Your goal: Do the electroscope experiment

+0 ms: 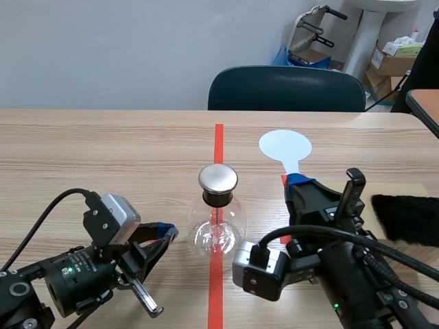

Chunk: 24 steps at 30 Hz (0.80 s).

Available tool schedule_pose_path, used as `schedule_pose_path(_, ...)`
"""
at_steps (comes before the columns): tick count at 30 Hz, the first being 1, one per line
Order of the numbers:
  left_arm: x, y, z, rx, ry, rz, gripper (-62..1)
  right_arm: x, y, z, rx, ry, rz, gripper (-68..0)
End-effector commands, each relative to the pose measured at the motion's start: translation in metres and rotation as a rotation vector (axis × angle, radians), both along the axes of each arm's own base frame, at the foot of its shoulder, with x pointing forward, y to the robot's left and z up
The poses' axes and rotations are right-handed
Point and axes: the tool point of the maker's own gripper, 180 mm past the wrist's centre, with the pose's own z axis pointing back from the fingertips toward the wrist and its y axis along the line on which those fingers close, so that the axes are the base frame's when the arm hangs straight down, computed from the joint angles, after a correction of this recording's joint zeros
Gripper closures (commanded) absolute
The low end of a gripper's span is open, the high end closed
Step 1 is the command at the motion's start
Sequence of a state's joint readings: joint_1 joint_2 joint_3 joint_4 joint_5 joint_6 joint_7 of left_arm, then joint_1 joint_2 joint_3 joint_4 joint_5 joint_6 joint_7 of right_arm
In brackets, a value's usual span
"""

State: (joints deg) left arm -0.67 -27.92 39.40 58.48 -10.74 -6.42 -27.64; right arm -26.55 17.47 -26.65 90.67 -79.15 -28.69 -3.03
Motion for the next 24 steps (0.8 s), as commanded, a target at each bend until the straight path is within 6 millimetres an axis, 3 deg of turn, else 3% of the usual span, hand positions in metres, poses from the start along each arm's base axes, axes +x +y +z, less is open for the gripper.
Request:
schedule_pose_path(1,0.004,-0.005,0.01,-0.031,-0.025,-0.003,-3.1,0.004,0.0,0.008,0.002,-0.033,0.004,-1.1)
schedule_pose_path(15,0.004,-0.005,0.01,-0.031,-0.025,-0.003,-3.1,0.002,0.004,0.008,0.002,-0.032,0.03,-1.1)
schedule_pose_path(24,0.004,-0.005,0.01,-0.03,-0.024,-0.003,-3.1,-0.012,0.032,0.014,-0.002,-0.07,0.201,-1.1)
